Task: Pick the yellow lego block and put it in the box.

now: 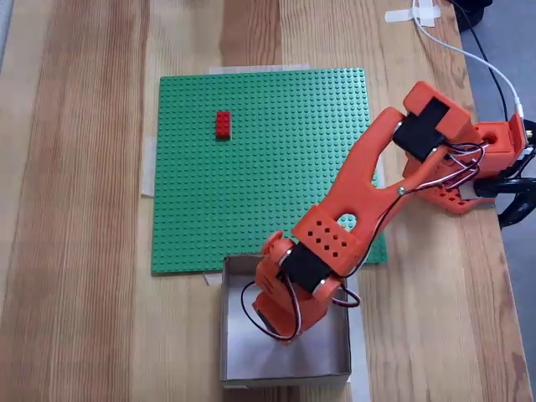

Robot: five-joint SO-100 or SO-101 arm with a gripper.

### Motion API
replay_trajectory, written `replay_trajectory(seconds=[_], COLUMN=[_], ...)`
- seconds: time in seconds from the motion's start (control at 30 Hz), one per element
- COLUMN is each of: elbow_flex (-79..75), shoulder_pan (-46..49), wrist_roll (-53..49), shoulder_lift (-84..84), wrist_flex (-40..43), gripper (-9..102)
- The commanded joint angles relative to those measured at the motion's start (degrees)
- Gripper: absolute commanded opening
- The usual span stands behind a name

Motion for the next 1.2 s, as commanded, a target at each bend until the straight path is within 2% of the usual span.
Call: replay_trajectory(seconds=[0.0,0.1,0.17,0.33,0.53,0.83,1.17], elbow_flex=[-0.88,-1.23,-1.14,-0.79,1.14,12.22,17.58], shoulder_pan=[-0.18,-0.35,-0.35,-0.53,-0.35,5.98,12.66], wrist_roll=[0.26,0.53,0.97,1.58,2.29,-1.93,-4.66], shoulder_lift=[-0.18,-0.53,-0.53,0.18,5.19,29.36,43.68], wrist_flex=[-0.62,-1.05,-1.14,-1.05,-1.76,-6.15,-6.06], gripper=[-1,1,7,14,17,15,10])
